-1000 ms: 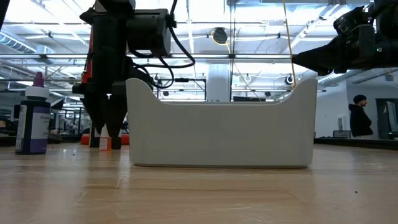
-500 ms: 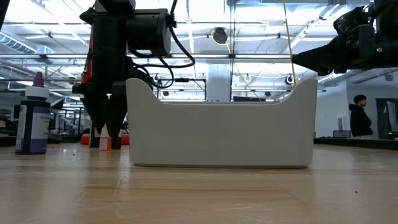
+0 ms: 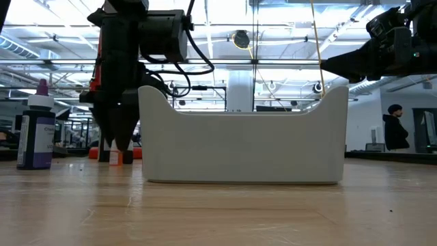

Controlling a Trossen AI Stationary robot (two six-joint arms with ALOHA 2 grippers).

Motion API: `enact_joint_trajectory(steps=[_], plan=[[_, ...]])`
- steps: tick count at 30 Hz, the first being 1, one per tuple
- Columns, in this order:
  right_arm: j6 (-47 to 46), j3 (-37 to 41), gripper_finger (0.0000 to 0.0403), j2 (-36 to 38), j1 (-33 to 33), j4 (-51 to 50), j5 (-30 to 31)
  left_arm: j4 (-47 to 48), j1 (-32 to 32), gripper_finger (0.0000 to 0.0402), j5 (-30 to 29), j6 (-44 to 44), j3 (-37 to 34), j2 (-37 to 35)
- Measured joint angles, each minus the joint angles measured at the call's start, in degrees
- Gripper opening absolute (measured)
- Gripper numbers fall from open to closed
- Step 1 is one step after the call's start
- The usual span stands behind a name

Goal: Pick & Place food coloring
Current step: Put the small orange food coloring bottle into the gray bin

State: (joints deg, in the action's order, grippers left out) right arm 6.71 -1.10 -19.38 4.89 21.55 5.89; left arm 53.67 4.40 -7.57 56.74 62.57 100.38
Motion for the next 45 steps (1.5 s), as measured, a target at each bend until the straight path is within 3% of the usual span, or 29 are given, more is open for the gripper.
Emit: enact_joint_trajectory(steps=[6,12,20,24,29,35,45], plan=[[0.0,0.0,0.0116,0.0,0.0,0.0,0.0,0.0,0.0,0.0058,-1.3,-0.1,0.0,-0.1],[0.0,0.0,0.0116,0.0,0.0,0.0,0.0,2.2,0.2,0.0056,-0.5,-1.3,1.8,-0.3],[0.0,0.0,0.0116,0.0,0.0,0.0,0.0,14.1,4.7,0.0056,-6.1,-2.3,19.0,-2.2],[0.0,0.0,0.0116,0.0,0.0,0.0,0.0,12.2,7.8,0.0056,-7.4,-7.1,28.0,-1.3],[0.0,0.0,0.0116,0.0,0.0,0.0,0.0,11.2,9.6,0.0056,-7.3,-12.1,35.3,4.1],[0.0,0.0,0.0116,0.0,0.0,0.0,0.0,11.8,9.3,0.0056,-2.1,-17.3,40.5,13.3],[0.0,0.0,0.0116,0.0,0.0,0.0,0.0,12.3,7.8,0.0056,2.3,-19.0,41.8,20.9]])
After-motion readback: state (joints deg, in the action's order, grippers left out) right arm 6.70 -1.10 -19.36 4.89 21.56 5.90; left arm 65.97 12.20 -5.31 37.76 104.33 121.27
